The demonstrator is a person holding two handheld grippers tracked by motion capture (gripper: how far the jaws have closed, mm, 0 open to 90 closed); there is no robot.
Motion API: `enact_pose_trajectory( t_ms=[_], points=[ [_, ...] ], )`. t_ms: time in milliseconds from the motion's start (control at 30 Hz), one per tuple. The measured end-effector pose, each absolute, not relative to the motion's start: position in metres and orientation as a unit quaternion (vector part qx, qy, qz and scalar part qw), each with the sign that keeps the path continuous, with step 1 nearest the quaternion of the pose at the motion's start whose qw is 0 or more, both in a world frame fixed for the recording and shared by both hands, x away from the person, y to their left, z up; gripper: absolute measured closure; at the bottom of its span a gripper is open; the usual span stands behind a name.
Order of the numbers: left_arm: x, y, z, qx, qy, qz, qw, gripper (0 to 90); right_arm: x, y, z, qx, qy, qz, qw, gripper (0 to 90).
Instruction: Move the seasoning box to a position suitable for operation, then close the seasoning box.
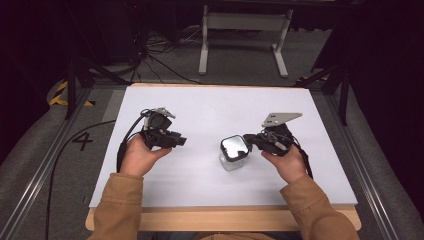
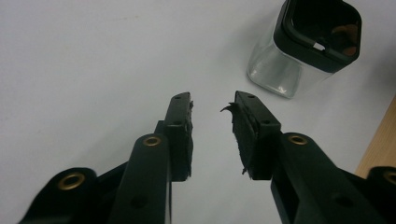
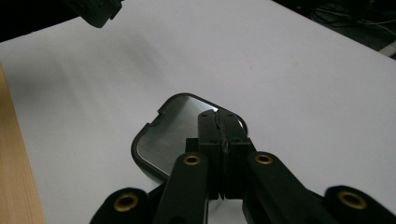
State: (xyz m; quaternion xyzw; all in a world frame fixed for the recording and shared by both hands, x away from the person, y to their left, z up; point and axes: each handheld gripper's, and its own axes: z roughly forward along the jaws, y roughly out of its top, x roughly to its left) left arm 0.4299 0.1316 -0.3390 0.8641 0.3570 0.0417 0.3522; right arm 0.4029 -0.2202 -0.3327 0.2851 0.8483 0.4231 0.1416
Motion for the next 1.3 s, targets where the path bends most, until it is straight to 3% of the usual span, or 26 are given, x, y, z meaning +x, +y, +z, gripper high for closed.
enact_pose_trajectory(
  t_ms=[133,567,933,1300],
  points=[
    [0.434,0.120,-0.340,0.871,0.341,0.062,0.349,81.4,0.394,-0.242,-0.329,0.307,0.837,0.429,0.147,89.4],
    [0.460,0.075,-0.367,0.863,0.316,0.022,0.394,89.2,0.370,-0.280,-0.338,0.344,0.822,0.429,0.150,89.4],
    [0.472,0.040,-0.399,0.879,0.299,0.003,0.371,89.6,0.361,-0.292,-0.340,0.353,0.816,0.432,0.150,89.4],
    [0.471,0.027,-0.407,0.894,0.259,0.001,0.366,89.8,0.358,-0.291,-0.342,0.352,0.817,0.434,0.145,89.4]
  ],
)
